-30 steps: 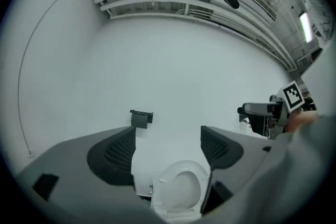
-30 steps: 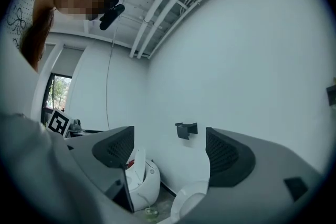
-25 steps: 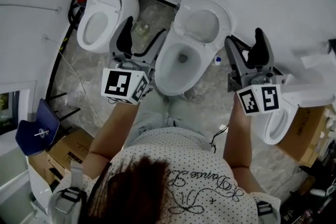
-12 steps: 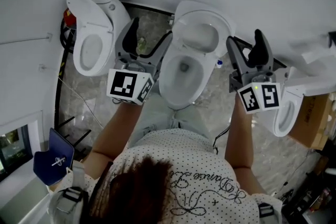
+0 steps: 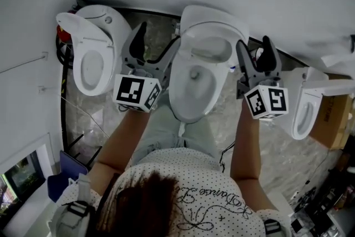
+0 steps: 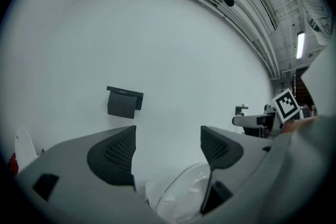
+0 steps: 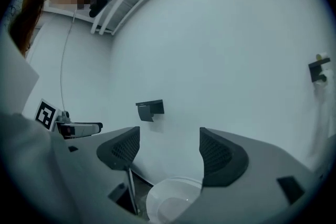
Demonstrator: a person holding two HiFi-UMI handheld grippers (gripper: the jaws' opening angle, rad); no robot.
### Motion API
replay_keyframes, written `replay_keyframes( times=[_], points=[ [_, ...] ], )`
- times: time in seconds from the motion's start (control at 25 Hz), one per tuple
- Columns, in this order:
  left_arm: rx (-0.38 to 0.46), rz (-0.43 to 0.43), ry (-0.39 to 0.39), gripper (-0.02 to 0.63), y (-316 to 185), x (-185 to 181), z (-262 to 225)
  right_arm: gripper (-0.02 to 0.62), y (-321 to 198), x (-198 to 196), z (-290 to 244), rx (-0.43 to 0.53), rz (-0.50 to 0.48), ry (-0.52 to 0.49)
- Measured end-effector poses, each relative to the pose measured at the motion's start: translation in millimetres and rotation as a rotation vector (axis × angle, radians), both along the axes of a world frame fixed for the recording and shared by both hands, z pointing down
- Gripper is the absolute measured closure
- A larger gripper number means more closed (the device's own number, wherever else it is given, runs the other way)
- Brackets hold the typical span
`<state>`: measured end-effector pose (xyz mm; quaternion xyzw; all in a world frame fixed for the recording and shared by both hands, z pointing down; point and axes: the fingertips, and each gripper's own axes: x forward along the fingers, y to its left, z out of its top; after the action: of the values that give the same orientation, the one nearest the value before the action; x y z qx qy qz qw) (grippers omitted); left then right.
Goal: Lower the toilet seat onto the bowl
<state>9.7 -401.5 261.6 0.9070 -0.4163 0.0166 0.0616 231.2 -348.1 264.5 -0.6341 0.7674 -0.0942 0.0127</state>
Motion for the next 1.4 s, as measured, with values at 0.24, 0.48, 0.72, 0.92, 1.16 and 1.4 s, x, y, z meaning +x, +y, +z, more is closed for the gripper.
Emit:
replay_keyframes(
  times=[0.24,0.48,0.72,0.92,1.16,1.4],
  points=[
    [-0.044,0.002,-0.001,0.238,-17,9,17,0.286,-14,7,35,-0.082,0.014,-0.008],
    [-0.063,-0.001,-0.001,0.238,-29,18,32,0.335,-39,17,73,-0.143,-0.001,0.003],
    [-0.084,-0.001,-0.016,0.238,-32,15,43,0.423,-61,18,124,-0.248,-0.028,0.059],
    [-0.098,-0.008,-0.029,0.238,-30,13,51,0.462,-76,25,160,-0.316,-0.038,0.051],
    [-0.107,-0.016,-0.041,0.238,-28,7,55,0.479,-84,32,177,-0.353,-0.026,0.042],
    [-0.095,-0.018,-0.05,0.238,-26,6,51,0.479,-83,29,191,-0.391,-0.048,0.088]
  ],
)
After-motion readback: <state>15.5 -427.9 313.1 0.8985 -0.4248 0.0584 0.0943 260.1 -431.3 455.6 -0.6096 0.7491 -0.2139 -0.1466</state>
